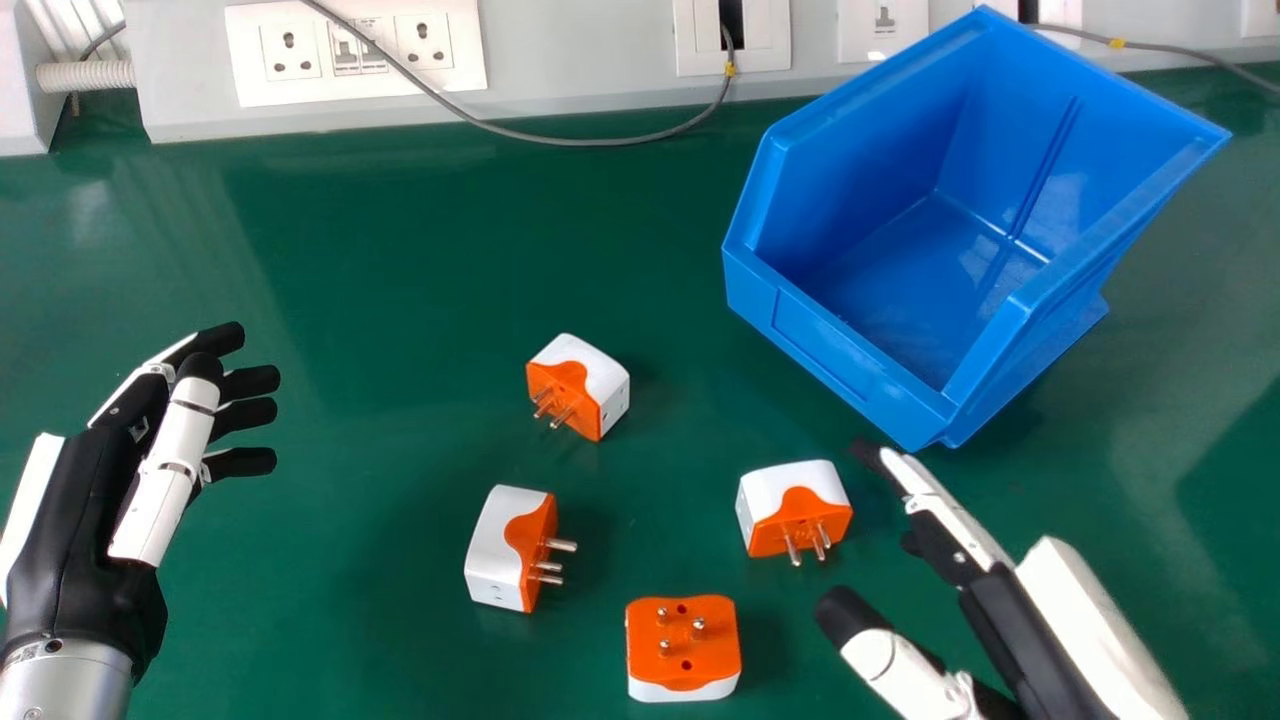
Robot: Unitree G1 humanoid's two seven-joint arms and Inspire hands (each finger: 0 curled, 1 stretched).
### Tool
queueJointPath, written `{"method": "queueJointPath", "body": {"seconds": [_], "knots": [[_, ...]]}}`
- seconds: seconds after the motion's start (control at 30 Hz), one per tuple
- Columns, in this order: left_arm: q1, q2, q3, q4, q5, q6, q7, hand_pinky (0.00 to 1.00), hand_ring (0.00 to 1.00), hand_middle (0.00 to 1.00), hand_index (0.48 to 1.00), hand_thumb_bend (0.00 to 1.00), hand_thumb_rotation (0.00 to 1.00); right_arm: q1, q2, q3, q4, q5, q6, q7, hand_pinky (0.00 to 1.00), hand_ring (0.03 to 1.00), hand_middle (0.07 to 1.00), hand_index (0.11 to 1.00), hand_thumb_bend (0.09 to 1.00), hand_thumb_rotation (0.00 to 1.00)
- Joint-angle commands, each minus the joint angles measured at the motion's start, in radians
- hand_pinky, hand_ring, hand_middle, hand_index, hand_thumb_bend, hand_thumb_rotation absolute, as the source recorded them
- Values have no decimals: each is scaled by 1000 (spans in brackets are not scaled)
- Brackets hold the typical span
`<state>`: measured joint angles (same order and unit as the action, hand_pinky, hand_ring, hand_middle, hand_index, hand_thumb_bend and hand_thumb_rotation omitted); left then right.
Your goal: Pick all objects and put in blue box
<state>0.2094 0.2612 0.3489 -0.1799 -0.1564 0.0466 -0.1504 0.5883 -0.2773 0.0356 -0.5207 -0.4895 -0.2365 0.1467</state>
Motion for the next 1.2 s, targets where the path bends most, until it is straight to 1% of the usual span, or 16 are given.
{"method": "queueJointPath", "body": {"seconds": [0.0,0.2,0.27,0.33,0.37,0.4,0.43,0.47,0.5,0.53,0.63,0.67,0.7,0.77,0.87,1.17], "knots": [[-5,14,8,-16,1,-11,-2,641,744,743,808,297,780,-40,-25,-18,-26,-12,15,16,819,947,957,929,347,959],[-3,17,10,-25,-1,-2,-4,641,745,744,809,299,781,-141,-77,-26,18,-56,38,28,813,945,958,927,336,868],[-3,18,11,-27,-2,1,-4,642,746,745,810,300,782,-165,-87,-22,26,-78,45,26,806,939,956,924,340,778],[-3,18,12,-27,-2,2,-4,642,746,745,810,300,782,-182,-92,-18,25,-104,55,23,806,939,956,924,340,778],[-3,19,12,-27,-2,3,-4,642,746,745,811,300,783,-189,-93,-14,24,-119,60,21,803,935,954,922,346,729],[-3,19,12,-28,-1,4,-4,642,746,745,811,300,783,-196,-93,-11,27,-137,64,15,803,935,954,922,346,729],[-3,19,12,-29,-1,5,-3,643,746,746,811,301,784,-203,-92,-8,29,-155,68,10,797,929,950,919,356,675],[-3,20,12,-29,0,5,-3,643,746,746,811,301,784,-210,-91,-4,31,-173,72,7,797,929,950,919,356,675],[-4,20,13,-28,0,5,-3,644,747,746,812,302,785,-215,-90,1,31,-193,77,4,792,921,943,912,368,618],[-4,21,13,-26,-1,5,-4,644,747,746,812,302,785,-220,-90,6,31,-211,82,3,792,921,943,912,368,618],[-3,21,13,-27,-1,4,-4,646,748,747,813,304,793,-238,-96,18,32,-260,95,13,769,896,922,893,404,476],[-3,20,13,-27,-1,4,-4,646,748,747,813,304,793,-243,-100,23,31,-273,101,20,769,896,922,893,404,476],[-4,20,13,-26,-1,3,-3,646,749,748,814,304,794,-246,-102,26,30,-281,104,24,763,890,916,888,415,437],[-5,20,13,-22,-1,2,-3,646,749,748,814,304,794,-254,-108,32,30,-295,110,34,763,890,916,888,415,437],[-7,20,15,-24,-2,6,-2,648,750,749,815,309,799,-270,-127,43,34,-314,117,53,748,873,897,865,447,304],[-8,18,13,-43,-1,25,3,650,751,749,816,315,801,-348,-198,64,80,-344,111,106,731,858,878,846,464,197]]}}
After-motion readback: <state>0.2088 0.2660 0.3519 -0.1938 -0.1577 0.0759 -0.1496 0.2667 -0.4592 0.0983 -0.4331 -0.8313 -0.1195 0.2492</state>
